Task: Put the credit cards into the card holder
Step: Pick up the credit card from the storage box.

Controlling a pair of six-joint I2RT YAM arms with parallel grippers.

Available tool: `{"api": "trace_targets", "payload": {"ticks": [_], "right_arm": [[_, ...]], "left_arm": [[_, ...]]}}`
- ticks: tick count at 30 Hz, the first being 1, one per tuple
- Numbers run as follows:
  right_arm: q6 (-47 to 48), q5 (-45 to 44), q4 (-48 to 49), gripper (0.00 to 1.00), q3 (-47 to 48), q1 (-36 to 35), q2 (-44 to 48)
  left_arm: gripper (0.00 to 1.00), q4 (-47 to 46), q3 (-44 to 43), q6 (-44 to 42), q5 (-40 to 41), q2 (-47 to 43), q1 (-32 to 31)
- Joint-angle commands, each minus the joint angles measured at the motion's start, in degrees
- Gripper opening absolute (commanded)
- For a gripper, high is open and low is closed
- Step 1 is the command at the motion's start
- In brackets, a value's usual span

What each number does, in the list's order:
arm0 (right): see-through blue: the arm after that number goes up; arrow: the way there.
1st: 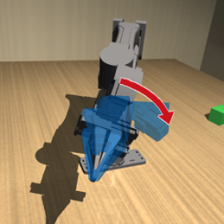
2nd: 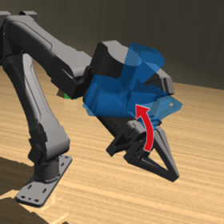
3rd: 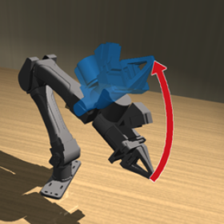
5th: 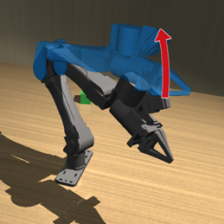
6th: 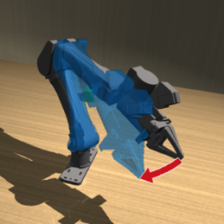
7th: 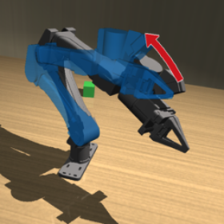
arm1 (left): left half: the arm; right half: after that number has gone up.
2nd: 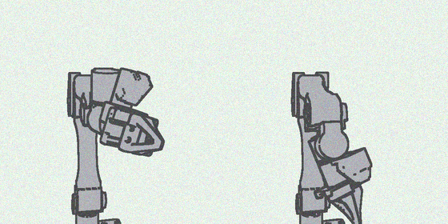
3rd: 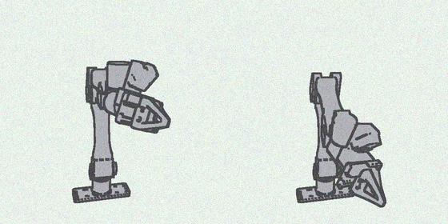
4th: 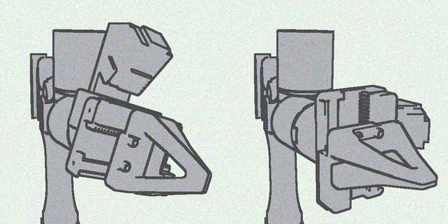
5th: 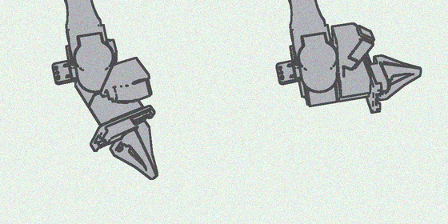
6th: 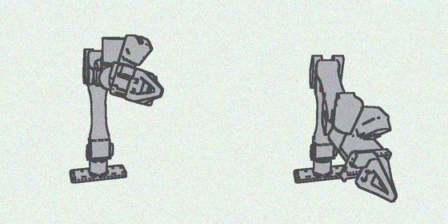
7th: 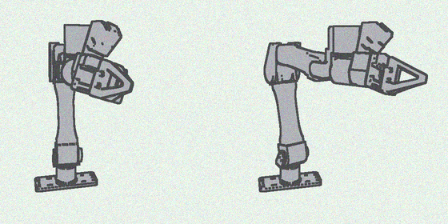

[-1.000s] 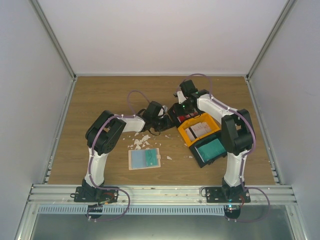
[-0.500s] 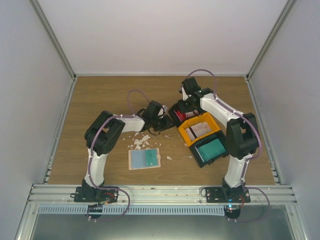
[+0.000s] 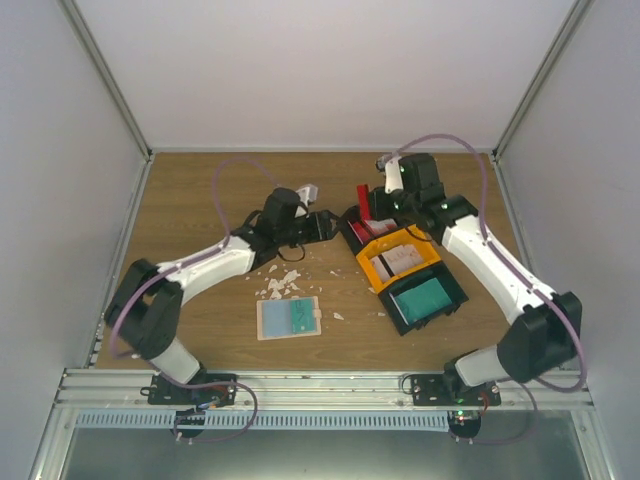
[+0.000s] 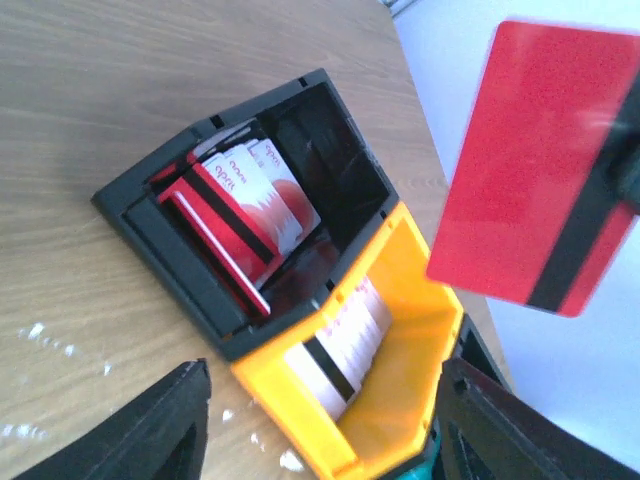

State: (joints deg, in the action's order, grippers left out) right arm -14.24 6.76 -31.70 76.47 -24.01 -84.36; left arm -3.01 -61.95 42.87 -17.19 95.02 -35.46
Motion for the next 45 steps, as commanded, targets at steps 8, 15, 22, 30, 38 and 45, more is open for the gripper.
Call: {"api": "trace_targets", "payload": {"ticks": [8, 15, 22, 30, 38, 45], "right_arm": [[-13.41, 29.81, 26.56, 0.01, -26.27, -3.01, 13.53], [-23.05, 40.15, 41.89, 0.00, -34.21, -7.43, 16.49], [-29.42, 45.89, 50.79, 0.01, -37.32, -10.24, 18.44], [-32.92, 48.06, 54.17, 0.00, -39.75, -12.07, 20.56], [-33.05, 47.75, 55.00, 0.16, -41.13, -13.36, 21.66], [-33.53, 48.17, 56.71, 0.01, -43.52, -14.82, 22.44]], "left_arm": [[0.80, -1.23, 19.68, -2.27, -4.27, -27.59, 0.22], [0.82, -2.60, 25.96, 0.14, -11.82, -36.06, 0.23], [0.63, -2.82, 28.49, 2.55, -15.45, -40.22, 0.22], [0.34, -6.99, 30.76, 4.46, -22.89, -46.34, 0.31], [0.00, -7.23, 30.72, 5.82, -25.65, -46.95, 0.29], [0.00, -6.58, 30.10, 7.00, -24.43, -47.43, 0.31]]}}
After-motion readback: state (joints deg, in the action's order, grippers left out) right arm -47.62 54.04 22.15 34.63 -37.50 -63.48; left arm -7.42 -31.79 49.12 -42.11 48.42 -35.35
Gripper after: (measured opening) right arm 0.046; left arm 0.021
